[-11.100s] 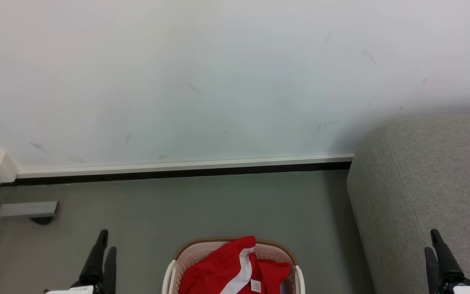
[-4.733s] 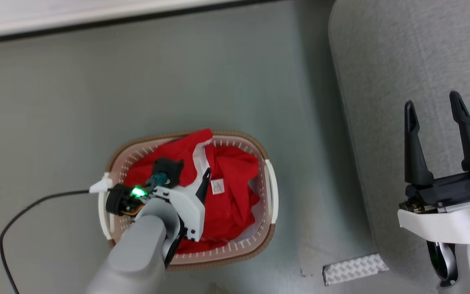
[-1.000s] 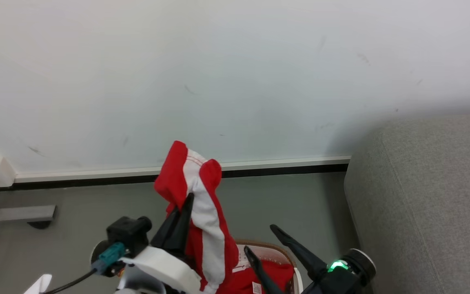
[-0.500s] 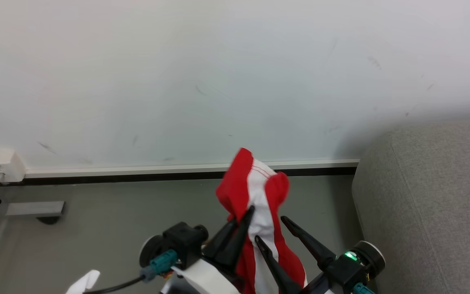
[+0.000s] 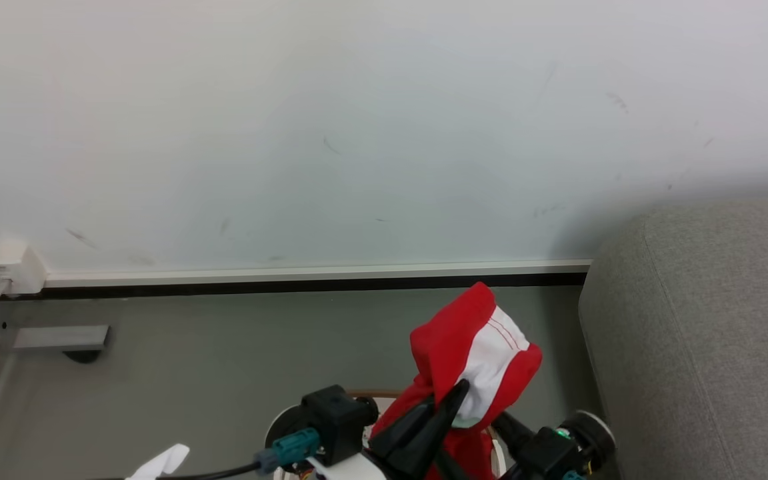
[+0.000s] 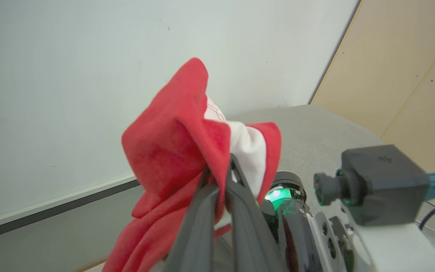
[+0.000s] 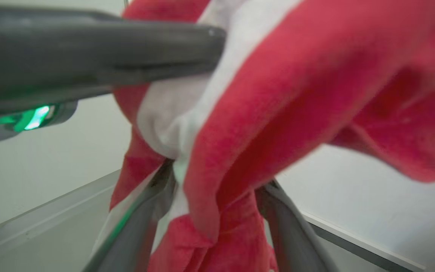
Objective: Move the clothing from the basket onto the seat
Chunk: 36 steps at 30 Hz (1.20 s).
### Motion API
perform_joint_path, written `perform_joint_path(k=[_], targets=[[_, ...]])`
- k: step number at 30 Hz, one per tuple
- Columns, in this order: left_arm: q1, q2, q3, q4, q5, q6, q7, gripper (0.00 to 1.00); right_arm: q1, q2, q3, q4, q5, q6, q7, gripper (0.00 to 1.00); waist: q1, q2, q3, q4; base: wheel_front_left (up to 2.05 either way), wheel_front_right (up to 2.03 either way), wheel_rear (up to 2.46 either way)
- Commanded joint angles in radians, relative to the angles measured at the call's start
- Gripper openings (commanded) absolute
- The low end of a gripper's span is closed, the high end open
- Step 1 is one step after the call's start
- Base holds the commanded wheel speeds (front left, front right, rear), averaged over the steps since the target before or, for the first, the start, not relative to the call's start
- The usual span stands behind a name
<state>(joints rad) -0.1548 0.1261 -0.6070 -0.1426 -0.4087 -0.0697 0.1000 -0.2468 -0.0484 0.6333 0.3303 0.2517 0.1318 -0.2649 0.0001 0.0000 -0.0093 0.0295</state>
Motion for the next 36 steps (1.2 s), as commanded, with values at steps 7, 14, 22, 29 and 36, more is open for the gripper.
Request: perform_joint_path(k=[7, 14, 22, 29, 36], targets=[[0.011, 0.011, 0.021, 0.005, -0.025, 0.017, -0.006, 0.00, -0.031, -0.004, 0.067, 0.069, 0.086, -0.002, 0.001, 0.00, -0.0001, 0.0000, 0.005, -0.004, 0.00, 0.00, 0.00], [-0.001, 0.025, 0.045, 0.064, -0.007, 0.037, -0.030, 0.35, -0.023, -0.004, 0.042, 0.049, 0.206, -0.002, 0.000, 0.00, -0.0001, 0.0000, 0.014, -0.020, 0.00, 0.00, 0.00], [-0.019, 0.027, 0.048, 0.166, 0.026, 0.046, -0.097, 1.00, -0.033, -0.010, -0.057, 0.004, 0.253, -0.002, 0.000, 0.00, -0.0001, 0.0000, 0.023, -0.066, 0.00, 0.00, 0.00], [-0.037, 0.021, 0.039, 0.229, 0.040, 0.042, -0.150, 1.00, -0.017, -0.042, -0.153, -0.051, 0.262, -0.002, 0.000, 0.00, -0.0001, 0.0000, 0.042, -0.134, 0.00, 0.00, 0.00], [-0.054, 0.023, 0.028, 0.252, 0.049, 0.035, -0.163, 1.00, 0.006, -0.045, -0.237, -0.083, 0.244, -0.002, 0.000, 0.00, -0.0001, 0.0000, 0.066, -0.211, 0.00, 0.00, 0.00]])
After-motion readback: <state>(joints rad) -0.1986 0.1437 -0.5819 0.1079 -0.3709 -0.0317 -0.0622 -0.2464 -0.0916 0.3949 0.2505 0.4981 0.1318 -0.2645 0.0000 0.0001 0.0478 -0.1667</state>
